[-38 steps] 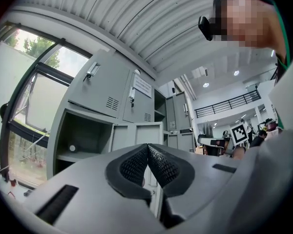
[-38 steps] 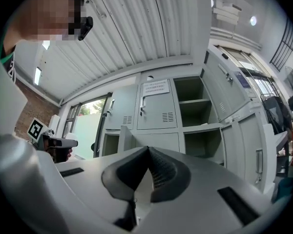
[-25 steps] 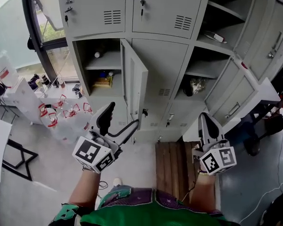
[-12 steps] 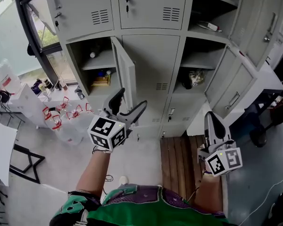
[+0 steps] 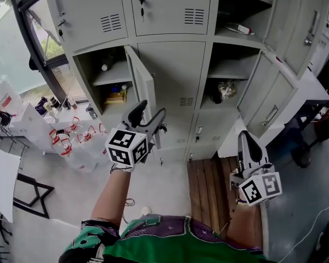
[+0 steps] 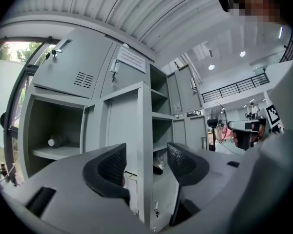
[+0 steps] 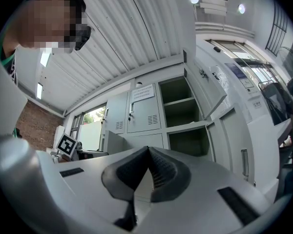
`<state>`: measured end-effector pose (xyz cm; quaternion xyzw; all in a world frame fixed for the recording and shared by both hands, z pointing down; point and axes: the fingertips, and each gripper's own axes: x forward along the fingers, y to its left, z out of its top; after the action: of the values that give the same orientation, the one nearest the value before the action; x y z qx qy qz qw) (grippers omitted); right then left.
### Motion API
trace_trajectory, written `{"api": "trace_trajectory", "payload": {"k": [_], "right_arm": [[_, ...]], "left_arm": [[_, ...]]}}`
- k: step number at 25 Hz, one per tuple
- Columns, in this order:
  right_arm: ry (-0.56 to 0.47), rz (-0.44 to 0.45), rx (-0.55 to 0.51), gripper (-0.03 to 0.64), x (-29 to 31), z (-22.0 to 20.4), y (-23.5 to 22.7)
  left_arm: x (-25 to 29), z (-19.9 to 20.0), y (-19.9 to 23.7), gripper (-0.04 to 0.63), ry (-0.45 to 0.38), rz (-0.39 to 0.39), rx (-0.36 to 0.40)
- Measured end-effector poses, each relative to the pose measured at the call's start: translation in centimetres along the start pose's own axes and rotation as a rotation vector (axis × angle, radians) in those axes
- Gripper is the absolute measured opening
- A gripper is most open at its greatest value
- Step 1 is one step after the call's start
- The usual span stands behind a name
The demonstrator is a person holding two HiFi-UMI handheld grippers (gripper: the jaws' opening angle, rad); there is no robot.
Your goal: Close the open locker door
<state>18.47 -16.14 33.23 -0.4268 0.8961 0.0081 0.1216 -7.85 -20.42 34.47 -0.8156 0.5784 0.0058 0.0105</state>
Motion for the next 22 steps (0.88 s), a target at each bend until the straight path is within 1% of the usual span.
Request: {"api": "trace_trajectory", "payload": {"k": [3,5,7,14,22], "right_arm": [[0.000,-0.003,0.000,0.006,0.1,-0.1,0.0],[0.000,-0.006,0.001,0.006,0.2,-0.1,0.0],[0.000,-0.006,0.002,0.006,0.3,-0.2,0.0],[0.006,0.005,0.005,0.006,0.9,-0.4,0.3],[0.019,0.051,0.014,0.006,3.3,-1.0,1.8]], "left_arm": [[0.2,0.2,0.5,0.214,-0.002,0.026,0.020],[0.3,0.4,0.7,0.130,0.000,0.036,0.038],[0.5,0.4,0.6,0.103,0.007,0.034,0.048],[-0.2,0.5,0.9,0.100,0.013,0.037,0.043],[-3.3,0.5,3.1,0.101,0.012,0.085,0.039]]}}
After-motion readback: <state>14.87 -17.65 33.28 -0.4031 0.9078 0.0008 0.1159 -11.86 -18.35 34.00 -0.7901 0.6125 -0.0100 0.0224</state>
